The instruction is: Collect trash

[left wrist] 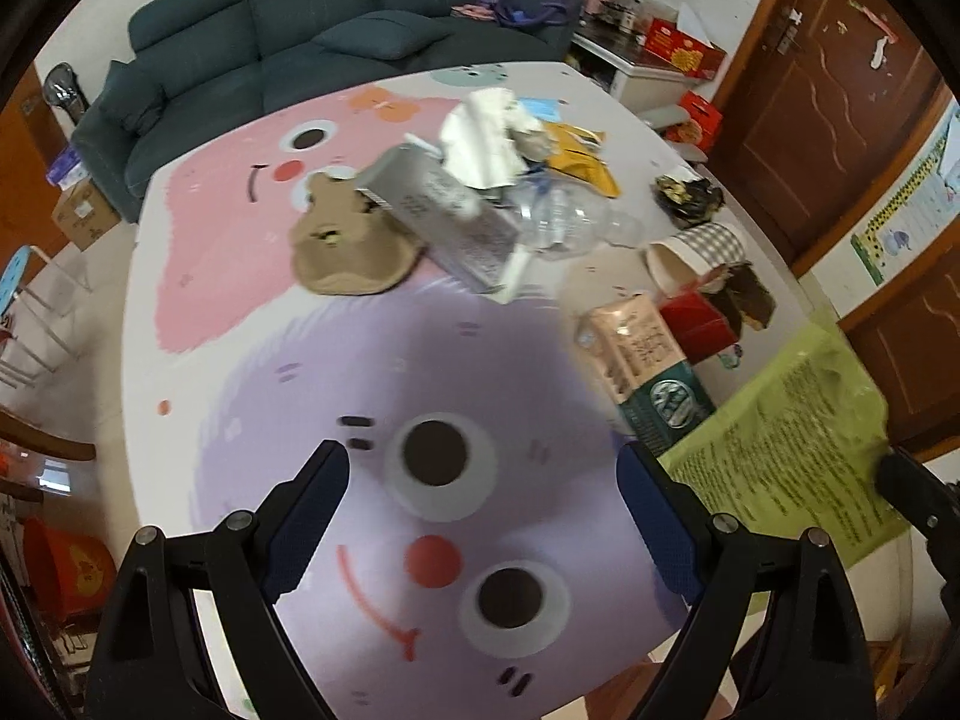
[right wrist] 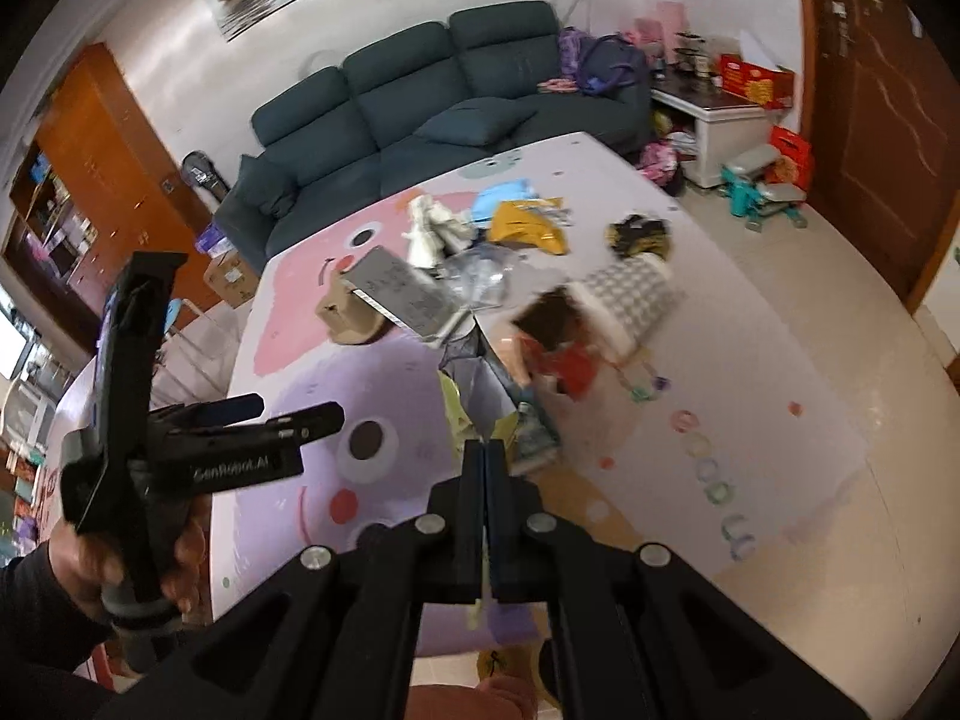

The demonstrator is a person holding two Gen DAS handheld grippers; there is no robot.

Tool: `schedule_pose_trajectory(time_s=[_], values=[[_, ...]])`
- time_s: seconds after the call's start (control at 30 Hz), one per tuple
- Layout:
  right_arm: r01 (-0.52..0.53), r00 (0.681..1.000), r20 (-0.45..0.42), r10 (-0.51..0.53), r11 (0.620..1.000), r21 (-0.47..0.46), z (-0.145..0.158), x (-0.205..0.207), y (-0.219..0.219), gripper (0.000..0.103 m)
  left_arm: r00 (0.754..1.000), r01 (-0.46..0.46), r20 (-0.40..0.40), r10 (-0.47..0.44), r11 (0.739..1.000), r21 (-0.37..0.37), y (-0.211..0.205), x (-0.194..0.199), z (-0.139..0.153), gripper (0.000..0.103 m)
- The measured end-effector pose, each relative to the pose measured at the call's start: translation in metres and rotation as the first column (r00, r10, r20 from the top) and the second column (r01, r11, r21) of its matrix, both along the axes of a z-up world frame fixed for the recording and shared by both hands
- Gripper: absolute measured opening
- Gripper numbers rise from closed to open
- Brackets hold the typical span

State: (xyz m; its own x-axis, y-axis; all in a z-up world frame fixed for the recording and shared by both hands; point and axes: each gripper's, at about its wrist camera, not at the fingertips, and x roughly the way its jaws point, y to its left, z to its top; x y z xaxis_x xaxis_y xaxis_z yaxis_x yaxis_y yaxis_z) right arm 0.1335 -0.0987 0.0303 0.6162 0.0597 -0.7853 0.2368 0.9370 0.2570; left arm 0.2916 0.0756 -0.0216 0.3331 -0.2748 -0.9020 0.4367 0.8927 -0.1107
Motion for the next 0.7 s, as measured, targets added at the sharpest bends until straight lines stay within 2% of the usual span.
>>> schedule_pose_trajectory(time_s=[0.3,0.43,0.7], values=[[0.124,0.992,0.008,-0.124,0.992,-0.002,0.012,-0.019,-0.058,0.0,0.994,0.1,0.041,-0.101,0.995,0.023,-0.057,-0.004,0.009,0.09],[0.15,0.988,0.027,-0.149,0.988,-0.037,0.015,-0.019,-0.073,0.0,0.987,0.145,0.062,-0.148,0.988,0.048,-0.089,0.002,0.01,0.09],[0.212,0.976,0.042,-0.212,0.977,-0.001,0.005,-0.013,-0.1,0.0,0.991,0.116,0.051,-0.12,0.99,0.078,-0.133,0.034,-0.002,0.09]])
